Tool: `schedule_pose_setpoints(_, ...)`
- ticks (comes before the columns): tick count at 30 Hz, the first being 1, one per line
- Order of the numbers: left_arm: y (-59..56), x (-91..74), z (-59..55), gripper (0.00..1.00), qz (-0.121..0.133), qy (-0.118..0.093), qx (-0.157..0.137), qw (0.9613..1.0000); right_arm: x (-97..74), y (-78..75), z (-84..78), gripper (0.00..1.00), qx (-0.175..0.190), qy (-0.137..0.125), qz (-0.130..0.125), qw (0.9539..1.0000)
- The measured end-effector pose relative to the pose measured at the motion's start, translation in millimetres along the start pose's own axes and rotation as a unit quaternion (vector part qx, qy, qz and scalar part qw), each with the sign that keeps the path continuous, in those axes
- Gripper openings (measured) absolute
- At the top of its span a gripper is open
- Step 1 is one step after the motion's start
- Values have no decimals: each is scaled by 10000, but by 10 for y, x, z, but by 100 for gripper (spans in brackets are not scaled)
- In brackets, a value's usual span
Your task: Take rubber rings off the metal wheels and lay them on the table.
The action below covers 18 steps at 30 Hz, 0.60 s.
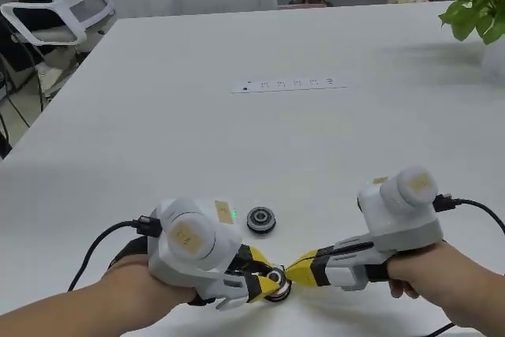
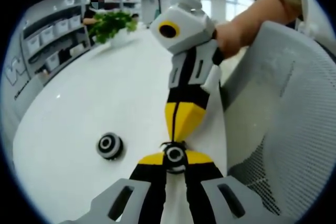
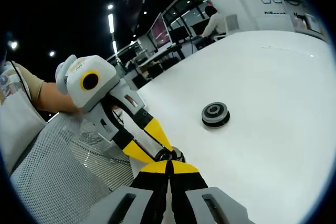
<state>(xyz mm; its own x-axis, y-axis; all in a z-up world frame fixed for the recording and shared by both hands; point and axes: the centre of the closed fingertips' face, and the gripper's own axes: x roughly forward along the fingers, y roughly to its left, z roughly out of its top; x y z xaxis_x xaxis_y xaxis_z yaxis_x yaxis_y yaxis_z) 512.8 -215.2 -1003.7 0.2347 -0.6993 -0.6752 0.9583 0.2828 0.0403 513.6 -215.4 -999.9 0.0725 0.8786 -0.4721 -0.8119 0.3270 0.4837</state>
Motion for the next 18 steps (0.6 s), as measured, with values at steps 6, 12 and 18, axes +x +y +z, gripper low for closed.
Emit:
schedule_pose_setpoints(6, 4, -2, -3, 12, -1, 0, -24, 10000, 18, 20, 8, 0, -45, -19, 68, 10000)
schedule_pose_setpoints(12, -3, -3, -1, 12, -16, -2, -29, 10000, 33, 55, 28, 0, -66, -62, 151, 9998)
schedule_pose_setpoints(18, -3, -1, 2, 12, -20, -9, -32, 10000, 48, 130, 76, 0, -76, -142, 332, 9993)
